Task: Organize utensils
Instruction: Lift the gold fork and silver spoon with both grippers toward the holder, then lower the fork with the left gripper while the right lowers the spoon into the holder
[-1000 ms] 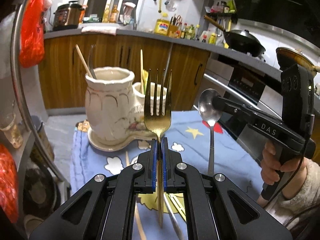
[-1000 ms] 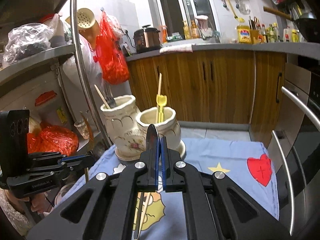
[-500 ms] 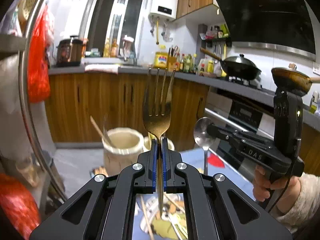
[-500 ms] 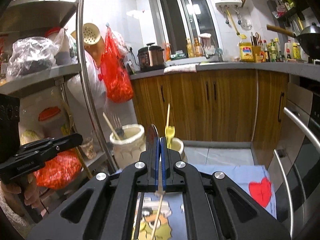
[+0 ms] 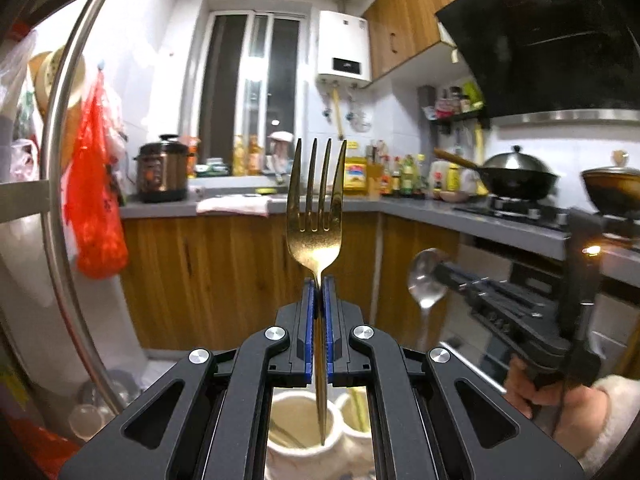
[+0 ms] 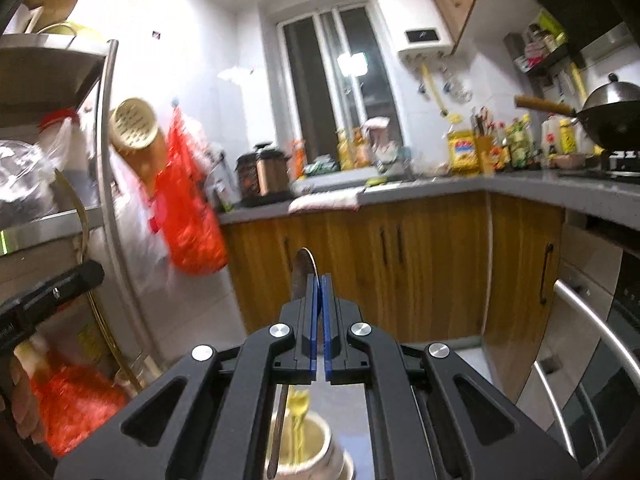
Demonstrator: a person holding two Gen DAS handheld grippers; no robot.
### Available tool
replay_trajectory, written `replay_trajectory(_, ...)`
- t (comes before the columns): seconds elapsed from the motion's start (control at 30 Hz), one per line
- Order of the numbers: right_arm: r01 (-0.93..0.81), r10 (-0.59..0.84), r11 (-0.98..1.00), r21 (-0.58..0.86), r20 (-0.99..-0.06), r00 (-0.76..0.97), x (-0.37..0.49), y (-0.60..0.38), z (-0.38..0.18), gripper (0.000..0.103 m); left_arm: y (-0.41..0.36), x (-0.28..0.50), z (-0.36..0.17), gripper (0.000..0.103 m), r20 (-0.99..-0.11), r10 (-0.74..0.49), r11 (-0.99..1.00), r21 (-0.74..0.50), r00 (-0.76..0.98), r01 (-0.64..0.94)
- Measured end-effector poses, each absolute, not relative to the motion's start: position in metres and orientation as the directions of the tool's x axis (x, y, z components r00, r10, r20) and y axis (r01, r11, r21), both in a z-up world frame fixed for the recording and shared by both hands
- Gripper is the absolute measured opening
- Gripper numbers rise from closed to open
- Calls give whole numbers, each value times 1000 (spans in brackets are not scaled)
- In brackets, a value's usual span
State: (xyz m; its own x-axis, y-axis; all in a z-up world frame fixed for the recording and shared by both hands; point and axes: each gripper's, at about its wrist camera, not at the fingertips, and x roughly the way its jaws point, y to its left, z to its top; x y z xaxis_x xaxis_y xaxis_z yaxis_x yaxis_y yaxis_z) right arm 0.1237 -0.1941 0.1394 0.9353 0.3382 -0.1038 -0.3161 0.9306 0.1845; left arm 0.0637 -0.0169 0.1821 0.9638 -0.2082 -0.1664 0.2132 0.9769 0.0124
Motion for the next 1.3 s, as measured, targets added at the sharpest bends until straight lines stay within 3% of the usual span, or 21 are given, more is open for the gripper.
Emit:
replay_trajectory(0.17, -282, 299, 941, 189, -67, 952, 135, -192, 121, 2, -26, 84, 160, 5, -169, -145, 986, 59, 975, 157)
replay_trajectory(0.37, -274, 286, 952, 138, -68, 956, 134, -184, 98, 2, -21, 95, 131, 5, -219, -147, 987, 25, 965, 156)
replay_trajectory(0.87, -334, 337, 941, 43, -141, 931, 130, -160, 65, 2, -21, 100, 82, 5, -344, -185, 978, 27, 921, 206)
replay_trajectory(1.3, -331, 342, 940, 86, -208, 916, 140, -163, 50, 2, -12, 104, 70, 5, -397, -215, 974, -27, 892, 223)
